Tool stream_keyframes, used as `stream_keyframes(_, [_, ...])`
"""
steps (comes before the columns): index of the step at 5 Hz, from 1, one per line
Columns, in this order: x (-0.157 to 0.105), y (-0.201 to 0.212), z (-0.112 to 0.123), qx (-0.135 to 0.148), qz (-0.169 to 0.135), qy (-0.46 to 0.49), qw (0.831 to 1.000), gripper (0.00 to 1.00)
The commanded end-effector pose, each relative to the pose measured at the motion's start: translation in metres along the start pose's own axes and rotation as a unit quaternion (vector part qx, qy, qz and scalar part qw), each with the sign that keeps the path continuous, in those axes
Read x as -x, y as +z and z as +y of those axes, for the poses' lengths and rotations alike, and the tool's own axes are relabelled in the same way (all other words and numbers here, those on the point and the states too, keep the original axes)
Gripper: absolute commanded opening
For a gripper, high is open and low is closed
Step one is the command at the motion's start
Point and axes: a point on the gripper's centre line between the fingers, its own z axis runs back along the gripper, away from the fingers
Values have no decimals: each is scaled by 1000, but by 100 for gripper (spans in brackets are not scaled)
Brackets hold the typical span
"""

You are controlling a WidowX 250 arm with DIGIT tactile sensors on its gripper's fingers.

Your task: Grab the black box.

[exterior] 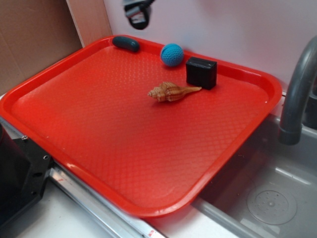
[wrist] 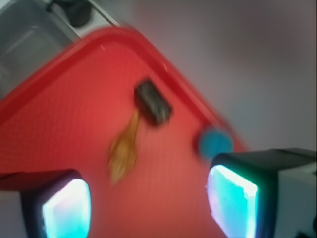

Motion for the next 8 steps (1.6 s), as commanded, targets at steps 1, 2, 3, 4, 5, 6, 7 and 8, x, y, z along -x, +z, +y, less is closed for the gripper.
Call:
stream_keyframes(1, [-51,-51,38,48,-14,-64,997,100])
stream_keyframes(2, [-23,-76,20,47,11,-52,997,100])
stream_keyframes(3, [-2,-67,5,3,8,-49,999,100])
stream_keyframes(4, [11,-55,-3,-40,8,-50,998,100])
stream_keyframes(5, [14,-62,-1,-41,17,-37,998,100])
stream_keyframes(6, [15,-50,-1,-47,0,-37,998,100])
stream_keyframes(7, [15,-50,-1,-47,0,-37,998,100])
stream_keyframes(8, [15,-50,-1,-47,0,-37,998,100])
